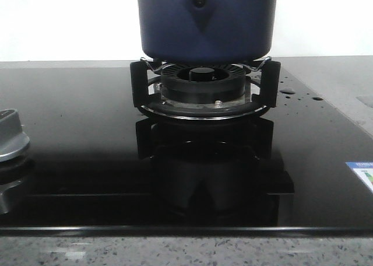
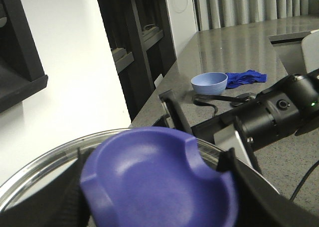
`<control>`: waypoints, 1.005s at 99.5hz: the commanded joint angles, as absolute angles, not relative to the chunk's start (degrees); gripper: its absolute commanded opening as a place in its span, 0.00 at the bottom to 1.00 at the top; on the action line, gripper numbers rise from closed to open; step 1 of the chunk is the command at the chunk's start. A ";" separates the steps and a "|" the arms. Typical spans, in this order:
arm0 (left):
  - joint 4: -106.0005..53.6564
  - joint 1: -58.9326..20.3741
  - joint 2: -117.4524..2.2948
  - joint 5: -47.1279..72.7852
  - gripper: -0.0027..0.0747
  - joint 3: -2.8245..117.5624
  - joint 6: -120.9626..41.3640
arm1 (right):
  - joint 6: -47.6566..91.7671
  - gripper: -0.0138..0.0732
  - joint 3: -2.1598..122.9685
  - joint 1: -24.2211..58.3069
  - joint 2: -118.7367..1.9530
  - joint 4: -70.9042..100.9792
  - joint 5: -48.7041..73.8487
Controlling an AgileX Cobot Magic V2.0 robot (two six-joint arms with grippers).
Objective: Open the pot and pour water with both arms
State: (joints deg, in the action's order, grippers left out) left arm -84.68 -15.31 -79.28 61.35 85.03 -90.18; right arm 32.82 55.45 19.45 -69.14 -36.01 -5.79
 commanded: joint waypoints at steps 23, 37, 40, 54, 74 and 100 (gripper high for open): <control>-91.00 -15.29 -77.14 60.82 0.35 87.03 -89.64 | 36.60 0.43 57.98 19.56 -69.09 -38.98 -12.39; -91.00 -15.29 -77.14 60.92 0.35 87.03 -89.64 | 37.39 0.43 60.18 19.56 -69.73 -39.35 -11.73; -91.00 -15.29 -77.14 61.03 0.35 87.03 -89.64 | 37.99 0.43 60.73 19.56 -69.86 -39.36 -11.59; -91.00 -15.29 -77.14 61.64 0.35 87.03 -89.64 | 40.72 0.43 63.49 19.56 -71.37 -40.31 -10.37; -91.00 -15.29 -77.14 62.15 0.35 87.03 -89.64 | 45.14 0.43 64.85 19.56 -72.95 -45.59 -7.72; -91.00 -15.29 -77.14 62.15 0.35 87.03 -89.64 | 49.93 0.43 66.77 19.56 -73.01 -47.36 -6.98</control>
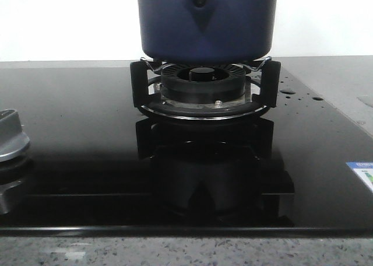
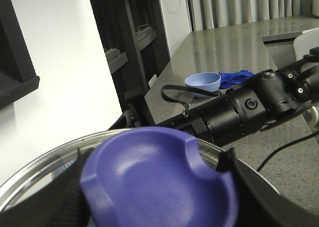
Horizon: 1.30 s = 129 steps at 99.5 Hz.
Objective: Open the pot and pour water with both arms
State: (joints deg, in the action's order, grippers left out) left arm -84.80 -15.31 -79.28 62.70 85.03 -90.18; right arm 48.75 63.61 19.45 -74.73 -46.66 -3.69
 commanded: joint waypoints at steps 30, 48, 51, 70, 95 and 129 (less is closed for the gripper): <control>-91.00 -15.29 -77.14 62.15 0.35 87.03 -89.64 | 49.93 0.43 71.87 19.56 -73.01 -48.66 -6.88; -91.00 -15.29 -77.14 62.15 0.35 87.03 -89.64 | 49.93 0.43 73.62 19.56 -73.01 -53.63 -6.28; -91.00 -15.29 -77.14 62.15 0.35 87.03 -89.64 | 49.93 0.43 73.86 19.56 -73.01 -54.10 -6.28; -91.00 -15.29 -77.14 62.15 0.35 87.03 -89.64 | 49.93 0.43 74.51 19.56 -73.01 -56.27 -5.73; -91.00 -15.29 -77.14 62.15 0.35 87.03 -89.64 | 49.93 0.43 74.51 19.56 -73.01 -56.48 -5.30; -91.00 -15.29 -77.14 62.15 0.35 87.03 -89.64 | 32.90 0.43 71.91 19.67 -72.89 -51.03 3.81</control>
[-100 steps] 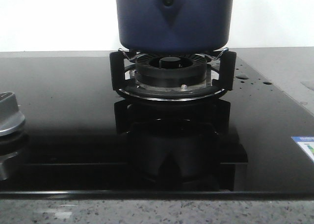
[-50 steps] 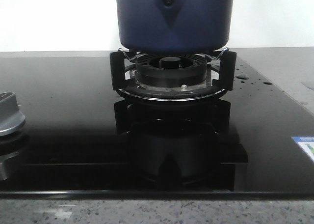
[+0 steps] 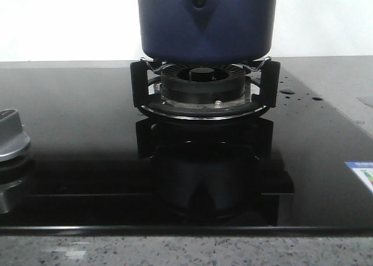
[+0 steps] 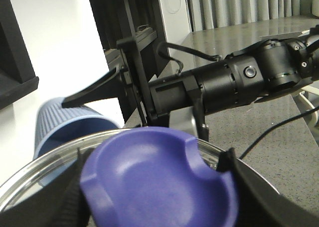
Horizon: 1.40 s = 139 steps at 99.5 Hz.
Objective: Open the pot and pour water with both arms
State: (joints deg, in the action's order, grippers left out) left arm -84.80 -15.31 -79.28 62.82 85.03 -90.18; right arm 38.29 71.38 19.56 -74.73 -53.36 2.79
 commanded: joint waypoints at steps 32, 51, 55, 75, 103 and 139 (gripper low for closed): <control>-91.00 -15.29 -77.14 62.15 0.35 87.03 -89.64 | 18.09 0.43 70.31 19.63 -70.35 -30.80 17.60; -90.49 -15.29 -77.14 62.19 0.35 87.03 -89.64 | 8.02 0.43 67.27 10.98 -64.76 -26.32 18.90; -90.37 -15.29 -77.14 62.19 0.35 87.03 -89.54 | 6.96 0.43 65.11 8.09 -63.12 -25.19 17.72; -90.13 -15.29 -77.14 62.19 0.35 87.03 -89.01 | 6.66 0.43 47.83 -4.59 -55.74 -14.67 2.29; -90.13 -15.29 -77.14 62.41 0.35 87.03 -87.76 | 5.15 0.43 22.04 -6.64 -53.77 -2.56 -30.03; -90.13 -15.29 -77.14 62.51 0.35 87.03 -87.04 | 5.15 0.43 16.02 -6.64 -59.74 -0.53 -32.25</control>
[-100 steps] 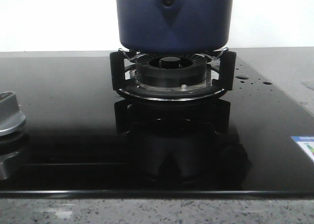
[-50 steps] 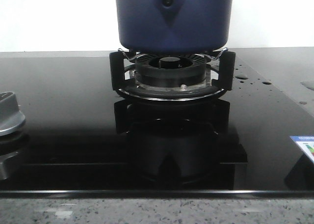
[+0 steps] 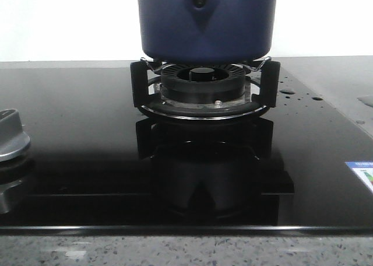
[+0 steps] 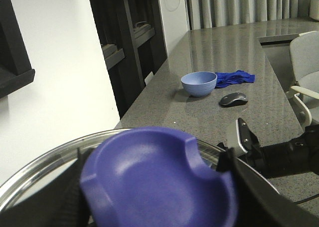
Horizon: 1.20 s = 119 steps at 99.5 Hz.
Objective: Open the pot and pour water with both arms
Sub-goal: 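Set the cup upright on the counter and open the right gripper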
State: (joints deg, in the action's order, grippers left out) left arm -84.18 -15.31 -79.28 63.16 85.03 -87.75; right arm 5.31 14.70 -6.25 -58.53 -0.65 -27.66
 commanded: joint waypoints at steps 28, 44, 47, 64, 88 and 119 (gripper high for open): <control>-90.13 -15.29 -77.14 62.65 0.35 87.03 -86.63 | 4.76 0.55 16.02 -6.64 -63.44 0.00 -36.37; -90.13 -15.29 -77.14 62.65 0.35 87.03 -86.63 | 4.76 0.80 16.02 -6.64 -63.11 0.00 -36.80; -90.13 -15.29 -77.14 62.65 0.35 87.03 -86.63 | 4.76 0.84 16.02 -6.64 -62.62 0.00 -36.80; -89.74 -15.29 -77.14 62.65 0.35 87.03 -86.63 | 4.76 0.87 16.02 -6.64 -57.09 0.00 -33.10; -89.32 -15.29 -77.26 61.41 0.35 87.03 -86.63 | 4.76 0.87 16.59 -6.64 -44.95 0.00 -25.08; -89.32 -16.16 -81.11 60.01 0.35 86.93 -86.63 | 4.76 0.87 21.23 -6.64 -31.08 0.00 -3.95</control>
